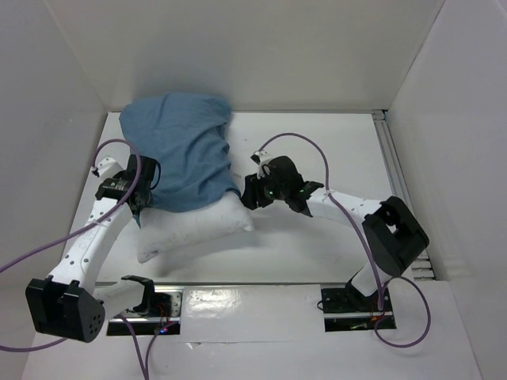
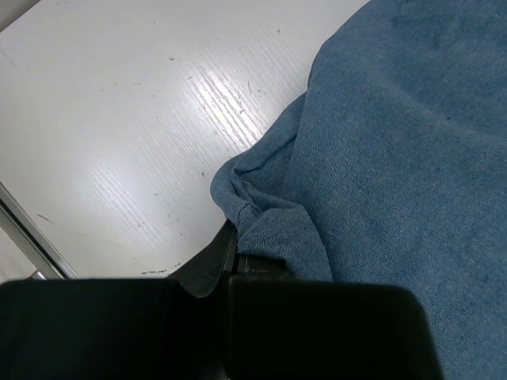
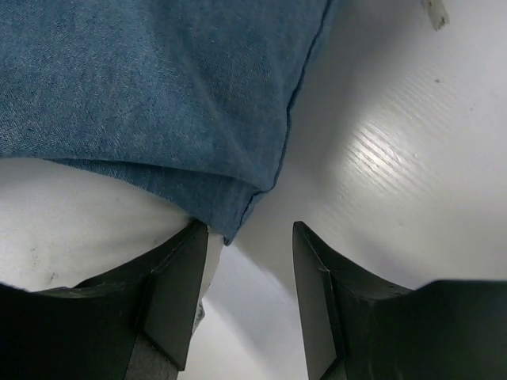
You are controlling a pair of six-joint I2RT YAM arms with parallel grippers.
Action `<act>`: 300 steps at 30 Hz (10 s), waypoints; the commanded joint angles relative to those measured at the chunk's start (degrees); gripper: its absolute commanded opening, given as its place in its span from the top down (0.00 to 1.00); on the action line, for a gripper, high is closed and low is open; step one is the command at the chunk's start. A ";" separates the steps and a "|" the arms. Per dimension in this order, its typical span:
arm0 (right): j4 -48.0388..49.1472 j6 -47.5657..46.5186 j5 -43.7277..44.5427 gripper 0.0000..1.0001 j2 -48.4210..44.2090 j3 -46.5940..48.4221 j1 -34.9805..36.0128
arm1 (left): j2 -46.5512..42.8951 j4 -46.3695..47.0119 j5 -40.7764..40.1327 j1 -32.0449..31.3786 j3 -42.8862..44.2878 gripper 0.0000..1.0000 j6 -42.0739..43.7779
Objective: Put the pillow into the pillowcase
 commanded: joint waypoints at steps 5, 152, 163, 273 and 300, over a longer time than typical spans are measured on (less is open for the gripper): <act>14.24 -6.87 1.93 0.45 2.86 0.41 3.39 | -0.73 0.63 0.70 0.30 0.98 1.00 2.08; -3.30 -2.22 7.39 1.00 -18.67 69.94 -30.71 | 24.25 79.75 95.97 38.44 75.37 1.00 -46.82; -11.40 -2.75 8.72 1.00 -21.32 44.77 -32.63 | 15.53 63.30 96.50 30.18 51.24 1.00 -25.68; 11.63 26.95 -18.79 1.00 -11.57 59.89 -51.36 | 26.85 75.19 99.91 35.72 67.05 1.00 -32.81; 29.34 38.72 -11.26 1.00 19.54 97.76 -47.14 | 50.08 93.78 91.24 43.08 93.89 1.00 -54.76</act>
